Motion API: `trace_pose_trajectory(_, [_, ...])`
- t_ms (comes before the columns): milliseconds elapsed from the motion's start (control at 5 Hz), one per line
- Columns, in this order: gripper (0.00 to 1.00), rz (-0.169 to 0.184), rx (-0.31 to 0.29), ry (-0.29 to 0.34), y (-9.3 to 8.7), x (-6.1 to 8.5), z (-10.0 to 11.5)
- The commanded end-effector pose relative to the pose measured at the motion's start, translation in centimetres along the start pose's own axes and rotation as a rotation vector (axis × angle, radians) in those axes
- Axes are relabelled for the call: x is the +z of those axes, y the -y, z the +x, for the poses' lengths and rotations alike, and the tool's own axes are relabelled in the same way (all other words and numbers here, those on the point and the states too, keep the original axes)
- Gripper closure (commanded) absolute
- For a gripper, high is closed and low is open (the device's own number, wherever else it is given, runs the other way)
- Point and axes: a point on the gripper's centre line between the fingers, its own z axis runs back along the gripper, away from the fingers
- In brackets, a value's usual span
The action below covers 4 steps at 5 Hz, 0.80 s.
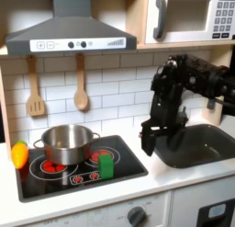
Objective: Reach green block
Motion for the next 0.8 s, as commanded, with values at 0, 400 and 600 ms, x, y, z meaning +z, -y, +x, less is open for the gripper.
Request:
trace_pose_trajectory(0, [0.00,0.003,0.017,-0.001,-1.3,-0.9,2.2])
trace_pose_trajectory(400, [0.00,0.010,0.021,0.002,-2.4,-1.7,4.2])
trace_pose_trajectory(600, [0.00,0.013,0.011,-0.007,-2.8,-2.4,4.9])
